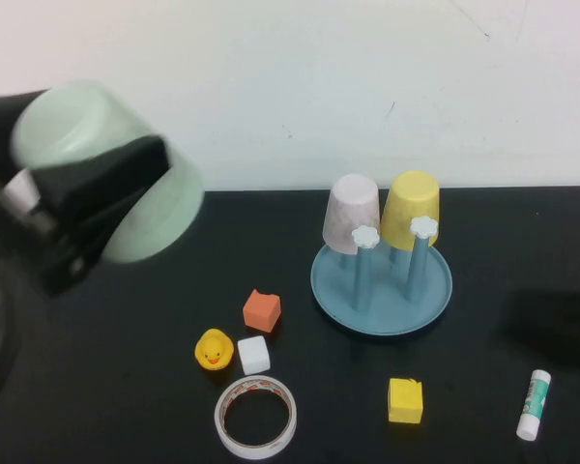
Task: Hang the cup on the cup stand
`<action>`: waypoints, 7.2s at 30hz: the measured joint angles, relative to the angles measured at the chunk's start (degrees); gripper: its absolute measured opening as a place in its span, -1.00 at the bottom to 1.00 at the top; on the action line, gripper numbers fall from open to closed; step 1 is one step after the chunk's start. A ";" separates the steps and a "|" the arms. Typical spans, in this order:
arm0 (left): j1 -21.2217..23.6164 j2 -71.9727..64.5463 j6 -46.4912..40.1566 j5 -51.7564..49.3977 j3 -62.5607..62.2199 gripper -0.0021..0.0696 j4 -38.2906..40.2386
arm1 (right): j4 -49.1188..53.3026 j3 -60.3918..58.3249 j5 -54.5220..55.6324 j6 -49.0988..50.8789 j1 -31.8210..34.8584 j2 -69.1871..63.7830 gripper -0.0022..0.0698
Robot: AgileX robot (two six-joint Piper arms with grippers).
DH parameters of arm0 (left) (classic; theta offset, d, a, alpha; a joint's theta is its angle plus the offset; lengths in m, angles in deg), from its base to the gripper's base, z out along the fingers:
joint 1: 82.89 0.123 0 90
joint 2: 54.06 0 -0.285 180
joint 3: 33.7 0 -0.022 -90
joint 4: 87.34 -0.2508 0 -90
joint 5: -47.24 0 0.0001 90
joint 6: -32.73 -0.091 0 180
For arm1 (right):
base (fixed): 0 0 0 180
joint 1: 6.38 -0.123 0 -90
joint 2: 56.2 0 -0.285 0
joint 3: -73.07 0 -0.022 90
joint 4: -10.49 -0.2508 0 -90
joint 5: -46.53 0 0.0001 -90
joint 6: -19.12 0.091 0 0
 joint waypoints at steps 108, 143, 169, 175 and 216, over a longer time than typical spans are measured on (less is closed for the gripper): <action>-26.74 -71.05 -8.07 27.59 -42.31 0.96 1.07 | -13.11 -28.81 -70.83 0.12 0.00 26.77 -0.94; -26.83 -8.20 -16.05 34.34 -23.66 -0.94 2.57 | -2.32 -14.89 -18.16 1.63 0.00 26.44 -0.94; -26.83 4.83 -27.46 77.91 0.04 -0.94 4.78 | -38.30 0.78 -67.90 -61.87 0.00 16.79 -0.94; -26.83 4.28 -12.47 49.23 0.19 -0.94 4.25 | -75.88 0.78 -66.79 -92.27 0.00 16.18 -0.94; -26.97 12.20 97.81 19.68 6.10 -0.94 -120.64 | -85.21 0.78 -83.32 -89.24 0.00 15.95 -0.94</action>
